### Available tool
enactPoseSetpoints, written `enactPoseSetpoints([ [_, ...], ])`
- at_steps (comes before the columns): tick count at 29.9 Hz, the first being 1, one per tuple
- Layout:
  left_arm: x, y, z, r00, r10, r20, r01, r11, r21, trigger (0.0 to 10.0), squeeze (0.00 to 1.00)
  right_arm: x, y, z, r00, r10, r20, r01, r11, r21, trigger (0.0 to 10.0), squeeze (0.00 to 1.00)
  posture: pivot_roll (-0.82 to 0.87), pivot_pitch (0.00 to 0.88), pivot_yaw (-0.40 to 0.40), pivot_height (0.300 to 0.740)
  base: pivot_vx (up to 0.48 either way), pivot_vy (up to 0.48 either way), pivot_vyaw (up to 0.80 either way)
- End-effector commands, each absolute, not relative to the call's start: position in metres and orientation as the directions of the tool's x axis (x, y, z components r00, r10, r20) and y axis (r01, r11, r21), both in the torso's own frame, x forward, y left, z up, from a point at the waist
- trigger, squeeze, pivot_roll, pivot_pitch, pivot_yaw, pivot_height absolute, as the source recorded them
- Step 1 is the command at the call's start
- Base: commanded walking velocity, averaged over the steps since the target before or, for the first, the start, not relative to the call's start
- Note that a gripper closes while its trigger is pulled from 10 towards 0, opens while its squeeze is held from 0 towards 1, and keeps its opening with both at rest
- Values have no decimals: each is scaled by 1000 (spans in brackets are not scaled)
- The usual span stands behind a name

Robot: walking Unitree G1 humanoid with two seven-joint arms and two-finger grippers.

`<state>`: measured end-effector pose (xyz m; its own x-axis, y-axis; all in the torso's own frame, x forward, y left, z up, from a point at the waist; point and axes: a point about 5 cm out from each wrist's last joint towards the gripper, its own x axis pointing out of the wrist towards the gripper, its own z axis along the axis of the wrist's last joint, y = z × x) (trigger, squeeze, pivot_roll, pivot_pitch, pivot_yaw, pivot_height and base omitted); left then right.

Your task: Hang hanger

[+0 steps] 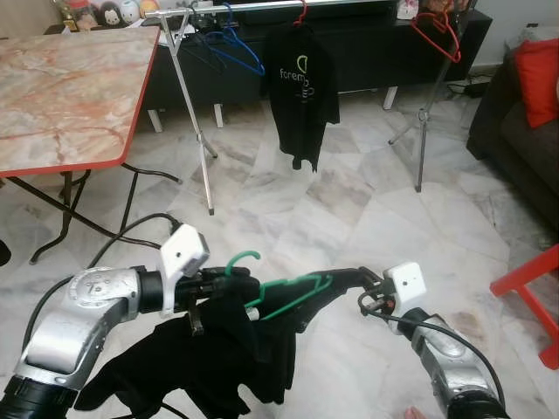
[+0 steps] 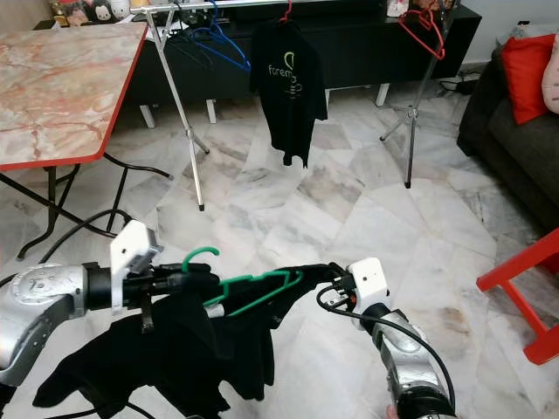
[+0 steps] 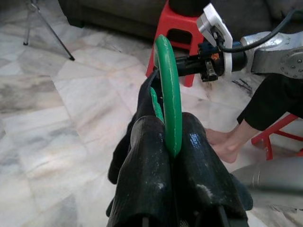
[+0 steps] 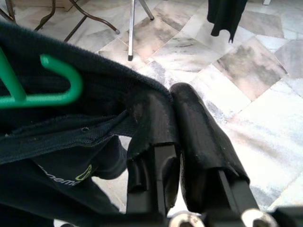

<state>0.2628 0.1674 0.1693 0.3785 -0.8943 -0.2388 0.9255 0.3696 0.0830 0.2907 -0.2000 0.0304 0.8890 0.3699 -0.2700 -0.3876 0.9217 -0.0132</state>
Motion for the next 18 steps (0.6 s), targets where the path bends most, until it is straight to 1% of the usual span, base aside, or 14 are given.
enactPoseSetpoints([
  [1,256,177,182,345,-917,-197,938,337,74,10000,0,288,-205,28,888,360,-287,-383,923,-27,0,0,-46,107,1,740,0,0,0],
  [4,249,181,183,294,-931,-216,955,291,46,10000,0,288,-206,28,887,358,-290,-382,924,-29,0,0,-46,107,1,740,0,0,0],
  [5,244,182,179,262,-931,-254,965,261,36,10000,0,288,-207,28,887,358,-293,-384,923,-33,0,0,-46,107,1,740,0,0,0],
  [6,244,182,179,262,-931,-254,965,261,36,10000,0,288,-207,28,887,358,-293,-384,923,-33,0,0,-46,107,1,740,0,0,0],
  [9,232,186,167,169,-920,-352,984,181,0,10000,0,288,-210,28,886,354,-300,-384,922,-43,0,0,-43,107,0,740,0,0,0],
  [10,229,186,165,149,-919,-366,987,161,-5,10000,0,288,-210,28,886,353,-300,-382,923,-43,0,0,-43,107,0,740,0,0,0],
  [12,226,183,165,130,-923,-362,989,144,-12,10000,0,288,-211,28,886,352,-301,-381,924,-44,0,0,-43,107,0,740,0,0,0],
  [14,230,180,169,161,-936,-313,986,169,-1,10000,0,289,-211,29,887,352,-299,-382,923,-44,0,0,-43,107,-1,740,0,0,0],
  [15,230,180,169,161,-936,-313,986,169,-1,10000,0,289,-211,29,887,352,-299,-382,923,-44,0,0,-43,107,-1,740,0,0,0],
  [18,255,184,178,361,-910,-205,933,350,87,10000,0,289,-210,28,887,352,-299,-380,924,-40,0,0,-44,106,-1,740,0,0,0],
])
